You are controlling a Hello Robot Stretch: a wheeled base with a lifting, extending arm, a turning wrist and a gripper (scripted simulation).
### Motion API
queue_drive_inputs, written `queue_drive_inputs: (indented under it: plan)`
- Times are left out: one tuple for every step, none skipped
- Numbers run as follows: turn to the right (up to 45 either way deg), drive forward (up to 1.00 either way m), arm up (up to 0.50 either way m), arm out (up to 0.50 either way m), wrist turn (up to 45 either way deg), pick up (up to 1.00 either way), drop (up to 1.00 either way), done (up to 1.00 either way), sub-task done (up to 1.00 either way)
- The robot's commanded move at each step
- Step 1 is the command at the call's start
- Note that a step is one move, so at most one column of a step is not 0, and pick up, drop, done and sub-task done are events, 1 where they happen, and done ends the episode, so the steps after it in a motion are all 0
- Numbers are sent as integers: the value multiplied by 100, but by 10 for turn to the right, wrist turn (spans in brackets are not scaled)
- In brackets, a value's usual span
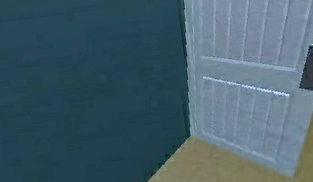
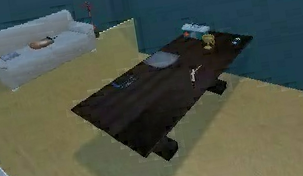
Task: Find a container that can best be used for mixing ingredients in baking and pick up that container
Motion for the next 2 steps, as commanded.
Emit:
queue_drive_inputs:
  plan:
    - [450,0,0,0,0,0,0,0,0]
    - [450,0,0,0,0,0,0,0,0]
